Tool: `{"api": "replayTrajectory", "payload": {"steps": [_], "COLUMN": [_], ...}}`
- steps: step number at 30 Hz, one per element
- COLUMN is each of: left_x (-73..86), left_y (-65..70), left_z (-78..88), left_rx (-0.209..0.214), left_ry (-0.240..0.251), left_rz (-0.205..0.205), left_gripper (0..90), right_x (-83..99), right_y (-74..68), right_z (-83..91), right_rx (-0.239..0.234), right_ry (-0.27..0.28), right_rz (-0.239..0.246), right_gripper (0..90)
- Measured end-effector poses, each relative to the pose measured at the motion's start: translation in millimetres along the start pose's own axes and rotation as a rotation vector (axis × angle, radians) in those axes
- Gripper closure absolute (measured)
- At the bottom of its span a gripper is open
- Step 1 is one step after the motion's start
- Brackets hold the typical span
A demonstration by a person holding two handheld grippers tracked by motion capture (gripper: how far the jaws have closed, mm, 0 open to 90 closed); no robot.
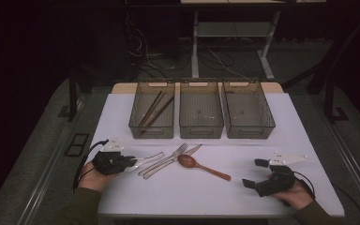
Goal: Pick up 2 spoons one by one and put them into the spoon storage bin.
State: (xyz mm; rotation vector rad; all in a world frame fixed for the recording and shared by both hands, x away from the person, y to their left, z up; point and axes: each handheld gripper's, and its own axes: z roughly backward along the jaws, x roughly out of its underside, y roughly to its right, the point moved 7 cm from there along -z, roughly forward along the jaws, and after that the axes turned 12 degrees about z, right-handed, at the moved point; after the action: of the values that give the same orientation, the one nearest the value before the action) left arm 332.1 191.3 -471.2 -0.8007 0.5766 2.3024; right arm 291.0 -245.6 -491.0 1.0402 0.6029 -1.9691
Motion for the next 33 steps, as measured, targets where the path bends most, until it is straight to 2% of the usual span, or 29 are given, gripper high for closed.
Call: {"api": "replayTrajectory", "payload": {"steps": [4, 14, 20, 22, 33], "left_x": [-7.3, -28.2, -43.1, -47.7, -71.9], "left_y": [5.3, 17.9, 25.0, 28.0, 39.7], "left_z": [-0.7, -4.0, -8.5, -9.9, -18.3], "left_rx": [0.014, 0.065, 0.094, 0.099, 0.142], "left_ry": [0.02, 0.083, 0.115, 0.118, 0.156], "left_rz": [-0.01, -0.006, -0.009, -0.024, -0.039], "left_gripper": [80.2, 80.2, 80.2, 80.2, 80.2], "right_x": [-0.2, 0.2, 2.3, 1.6, 2.1], "right_y": [0.4, 0.6, 0.0, -0.4, -0.6], "right_z": [-0.3, 3.5, 5.1, 6.0, 5.6], "right_rx": [-0.001, 0.004, 0.003, 0.005, 0.002], "right_ry": [0.0, 0.01, 0.007, 0.016, 0.013], "right_rz": [0.0, -0.021, -0.015, -0.019, -0.023], "right_gripper": [0.6, 0.6, 0.6, 0.6, 0.6]}}
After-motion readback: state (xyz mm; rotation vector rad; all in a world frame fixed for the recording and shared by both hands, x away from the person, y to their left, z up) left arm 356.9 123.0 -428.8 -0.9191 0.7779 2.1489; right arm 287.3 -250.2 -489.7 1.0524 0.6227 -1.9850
